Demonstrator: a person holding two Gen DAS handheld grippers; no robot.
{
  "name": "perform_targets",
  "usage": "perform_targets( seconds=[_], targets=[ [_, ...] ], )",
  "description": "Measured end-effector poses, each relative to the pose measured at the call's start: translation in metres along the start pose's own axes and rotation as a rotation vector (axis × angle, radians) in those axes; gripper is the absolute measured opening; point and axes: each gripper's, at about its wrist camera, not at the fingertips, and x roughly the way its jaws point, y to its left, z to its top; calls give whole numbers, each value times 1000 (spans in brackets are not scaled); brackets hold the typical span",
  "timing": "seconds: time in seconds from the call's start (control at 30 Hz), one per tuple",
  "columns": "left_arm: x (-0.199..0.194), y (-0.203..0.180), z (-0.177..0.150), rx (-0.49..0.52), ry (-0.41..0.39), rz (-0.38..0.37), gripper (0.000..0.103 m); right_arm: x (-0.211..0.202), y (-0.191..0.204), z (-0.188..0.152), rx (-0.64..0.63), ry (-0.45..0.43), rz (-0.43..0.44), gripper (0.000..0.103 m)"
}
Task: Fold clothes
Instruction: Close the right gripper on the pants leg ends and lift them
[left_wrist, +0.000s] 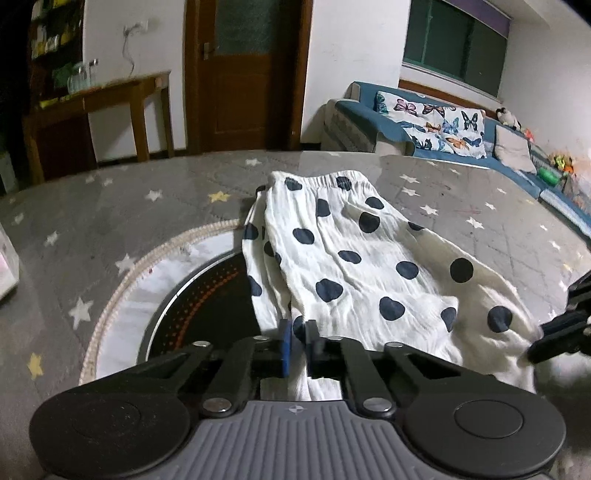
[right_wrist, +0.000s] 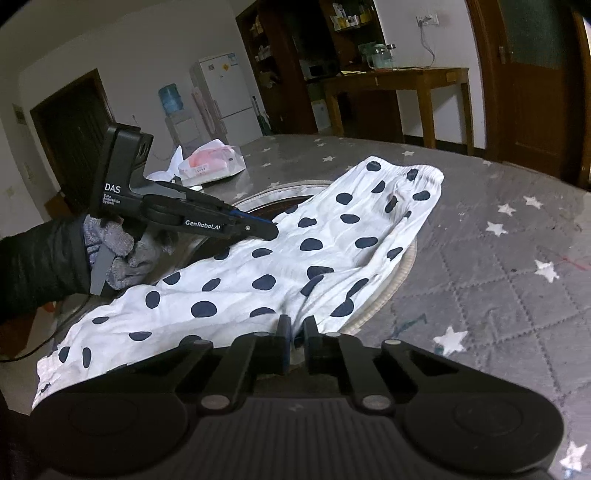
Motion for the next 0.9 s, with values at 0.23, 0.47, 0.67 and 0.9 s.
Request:
perform_targets(
  seconds=[0.23,0.47,0.67,0.9],
  targets=[
    [-8,2,3,26,-17,56,6,-5,2,-7,-2,27,-42,5],
    [-5,6,6,-4,-10,45,6,-4,2,-10,-12,52,-73,5],
    [-3,16,4,-79,13,27,7,-7,3,-13,-4,73,-101,5],
    [-31,18,-3,-107,-16,41,9,-19,3,-2,3,59,-187,7]
  ],
)
